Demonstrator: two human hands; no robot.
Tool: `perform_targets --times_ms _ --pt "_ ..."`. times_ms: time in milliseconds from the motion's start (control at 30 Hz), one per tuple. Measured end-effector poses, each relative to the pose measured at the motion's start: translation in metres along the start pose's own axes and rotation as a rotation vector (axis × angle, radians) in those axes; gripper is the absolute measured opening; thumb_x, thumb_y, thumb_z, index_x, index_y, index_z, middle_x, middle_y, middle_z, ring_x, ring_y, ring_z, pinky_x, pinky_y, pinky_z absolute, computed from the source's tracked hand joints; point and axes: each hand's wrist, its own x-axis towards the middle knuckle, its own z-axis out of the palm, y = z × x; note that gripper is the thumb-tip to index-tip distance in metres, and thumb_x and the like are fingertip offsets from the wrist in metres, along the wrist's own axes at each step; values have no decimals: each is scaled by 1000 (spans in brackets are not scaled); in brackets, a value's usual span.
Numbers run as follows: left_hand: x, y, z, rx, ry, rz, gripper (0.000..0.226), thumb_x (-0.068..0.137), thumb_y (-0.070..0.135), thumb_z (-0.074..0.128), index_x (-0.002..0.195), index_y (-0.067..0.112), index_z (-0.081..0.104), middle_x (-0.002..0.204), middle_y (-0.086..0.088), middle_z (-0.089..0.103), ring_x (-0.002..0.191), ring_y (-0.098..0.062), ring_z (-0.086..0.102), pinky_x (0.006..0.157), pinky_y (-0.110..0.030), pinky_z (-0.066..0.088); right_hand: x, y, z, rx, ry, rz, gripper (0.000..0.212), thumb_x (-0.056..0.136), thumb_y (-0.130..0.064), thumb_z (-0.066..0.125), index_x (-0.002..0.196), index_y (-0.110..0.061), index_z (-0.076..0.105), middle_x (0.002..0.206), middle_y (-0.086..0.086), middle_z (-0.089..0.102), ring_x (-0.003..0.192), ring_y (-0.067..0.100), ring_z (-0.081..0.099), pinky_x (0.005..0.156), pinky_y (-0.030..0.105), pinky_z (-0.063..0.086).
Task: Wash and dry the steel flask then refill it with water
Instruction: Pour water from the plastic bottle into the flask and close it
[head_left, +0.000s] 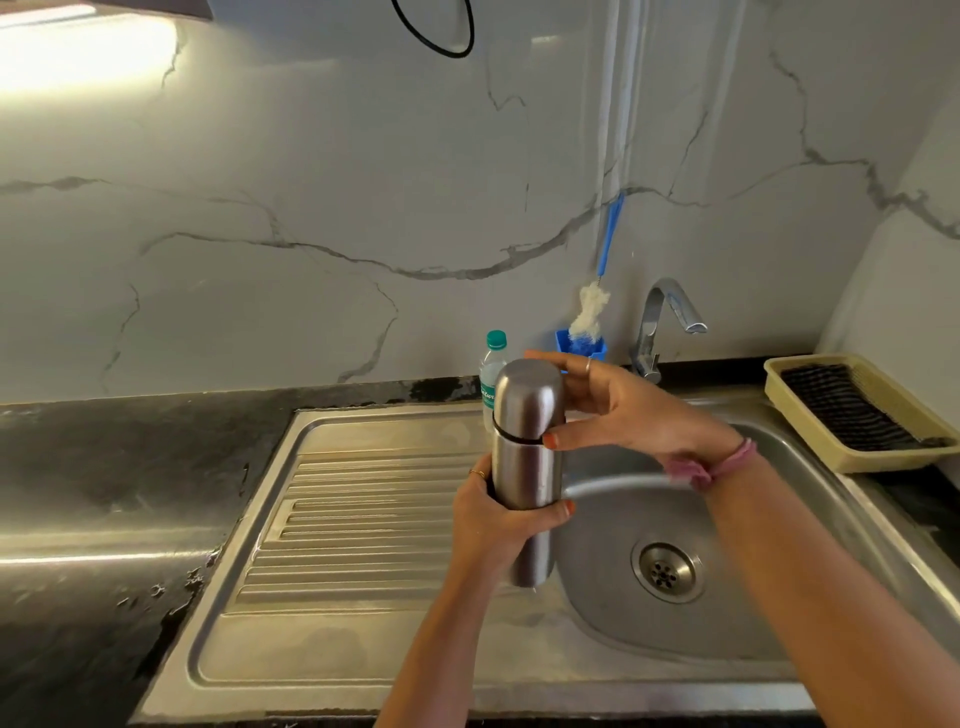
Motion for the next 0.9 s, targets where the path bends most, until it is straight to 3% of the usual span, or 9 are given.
perform_targets --times_ms 133,233,300,400,500,600,767,833,900 --pt "-2 1 -3 0 1 12 65 53 16 97 107 27 62 93 8 72 81 -1 69 67 -17 55 7 5 10 -120 235 5 69 61 -19 89 120 -31 56 114 -12 66 106 2 60 94 24 48" --pt "-2 -2 -4 10 0 14 68 51 19 98 110 24 64 96 5 73 84 -6 70 73 -26 59 9 10 16 -118 235 10 75 57 -28 89 122 -35 51 118 -12 62 110 2 57 94 24 44" --pt "-3 -2 -5 19 -9 15 71 51 21 97 113 24 63 98 4 73 87 -9 70 77 -30 60 5 9 14 -8 107 4 79 64 -20 85 128 -41 45 127 -12 60 118 1 55 100 25 44" --pt "-5 -3 -7 32 -13 21 71 52 21 97 113 26 62 98 6 72 87 -7 69 77 -29 60 2 7 11 109 51 -33 79 71 4 78 135 -30 47 127 -10 63 117 6 59 98 24 48" --pt "-6 -3 -8 38 -6 20 71 51 21 98 111 28 61 98 7 72 86 -7 69 77 -29 59 9 7 23 30 200 -69 74 58 -13 88 124 -24 57 117 -4 67 110 13 63 95 30 52" --pt "-6 -4 -8 53 -4 23 70 51 23 98 109 33 60 98 7 72 86 -7 69 76 -29 60 13 4 38 -10 377 -74 79 52 -25 90 120 -25 51 109 -7 61 98 10 63 76 19 54" --pt "-6 -5 -12 68 -18 29 73 50 26 98 113 30 60 99 9 71 87 -6 68 78 -30 59 3 -2 17 39 -16 20 101 68 -12 79 147 -36 21 134 -13 51 116 13 59 94 25 51" --pt "-7 -4 -14 63 -10 24 70 51 24 98 109 31 60 97 9 71 85 -5 68 75 -25 58 4 -2 8 116 -25 -12 89 72 5 74 144 -31 34 130 -4 61 116 17 61 95 29 51" --pt "-7 -4 -15 52 -8 23 67 52 20 98 106 31 60 95 9 71 83 -3 68 72 -21 57 8 -1 10 43 78 -43 82 66 -3 83 135 -31 47 118 -1 67 112 17 64 98 33 51"
